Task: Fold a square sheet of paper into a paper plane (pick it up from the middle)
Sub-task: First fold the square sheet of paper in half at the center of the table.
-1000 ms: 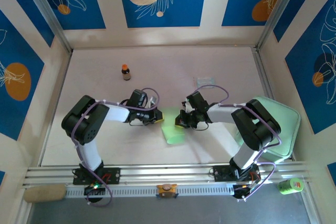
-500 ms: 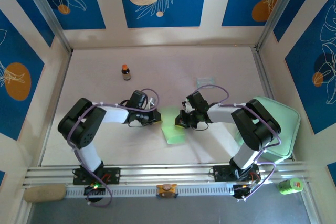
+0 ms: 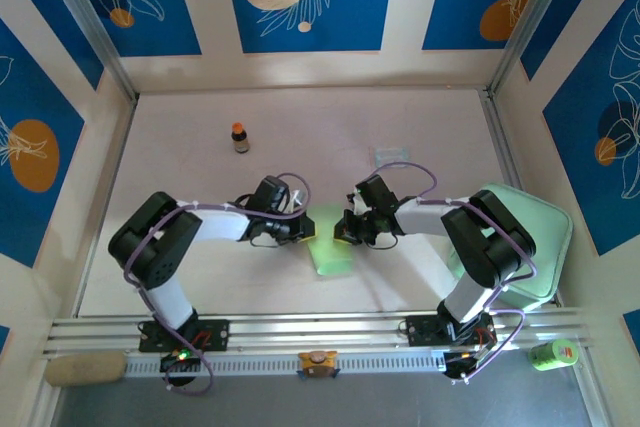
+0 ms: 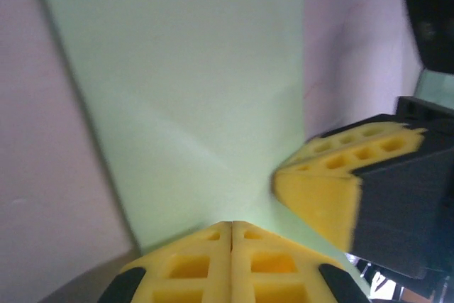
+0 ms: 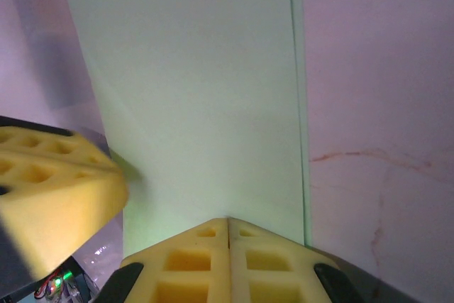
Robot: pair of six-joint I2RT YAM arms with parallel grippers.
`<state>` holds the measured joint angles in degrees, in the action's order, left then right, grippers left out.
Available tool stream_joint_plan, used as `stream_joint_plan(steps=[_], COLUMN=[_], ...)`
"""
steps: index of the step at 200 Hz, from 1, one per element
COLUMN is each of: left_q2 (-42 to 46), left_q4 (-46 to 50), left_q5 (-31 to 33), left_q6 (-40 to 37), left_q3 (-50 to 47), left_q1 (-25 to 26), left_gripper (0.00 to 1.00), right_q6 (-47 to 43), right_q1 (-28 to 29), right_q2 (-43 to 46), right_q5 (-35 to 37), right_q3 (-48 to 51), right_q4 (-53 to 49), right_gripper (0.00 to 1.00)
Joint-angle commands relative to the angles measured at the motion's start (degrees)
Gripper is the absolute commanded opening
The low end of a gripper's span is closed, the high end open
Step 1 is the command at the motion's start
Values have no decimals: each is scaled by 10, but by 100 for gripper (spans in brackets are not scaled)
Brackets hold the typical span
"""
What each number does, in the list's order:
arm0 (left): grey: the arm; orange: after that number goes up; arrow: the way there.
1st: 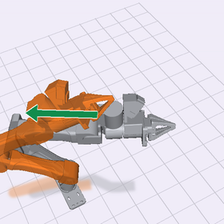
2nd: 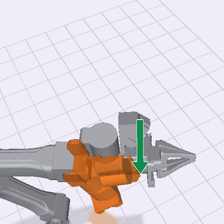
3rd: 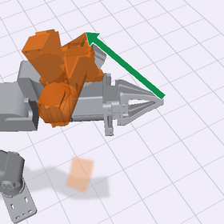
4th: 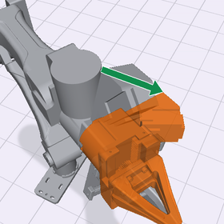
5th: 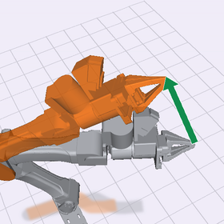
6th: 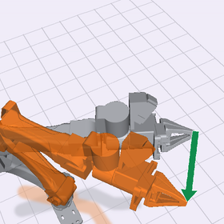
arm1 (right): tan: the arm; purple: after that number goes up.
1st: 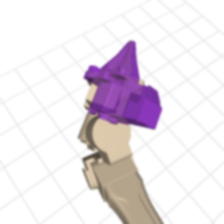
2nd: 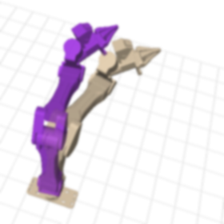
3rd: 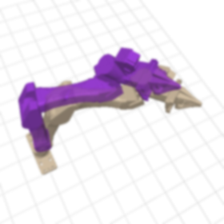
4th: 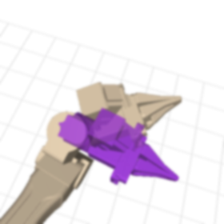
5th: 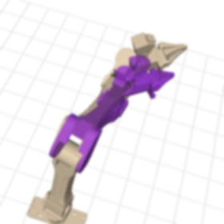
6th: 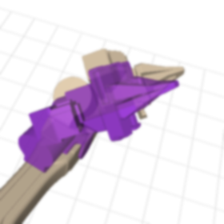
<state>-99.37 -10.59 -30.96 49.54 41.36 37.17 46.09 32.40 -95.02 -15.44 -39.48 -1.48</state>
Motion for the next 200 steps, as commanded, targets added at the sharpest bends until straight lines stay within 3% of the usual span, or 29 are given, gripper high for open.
stream_joint_plan(steps=[1,45,100,133,200], left_q2=[-29,-12,71,50,8], left_q4=[13,62,105,46,39], left_q5=[15,42,17,-30,-20], left_q6=[-14,-49,-32,15,11], left_q3=[-19,-20,16,15,-4], left_q1=[2,-1,5,21,38], left_gripper=[0,0,1,1,2], right_q6=[5,6,7,6,9], right_q1=[1,1,1,1,2], right_q2=[-13,-11,-8,-8,-9], right_q5=[46,46,48,48,47], right_q3=[30,32,32,32,34], right_q4=[-74,-74,-76,-76,-73], right_gripper=[0,0,0,0,0])
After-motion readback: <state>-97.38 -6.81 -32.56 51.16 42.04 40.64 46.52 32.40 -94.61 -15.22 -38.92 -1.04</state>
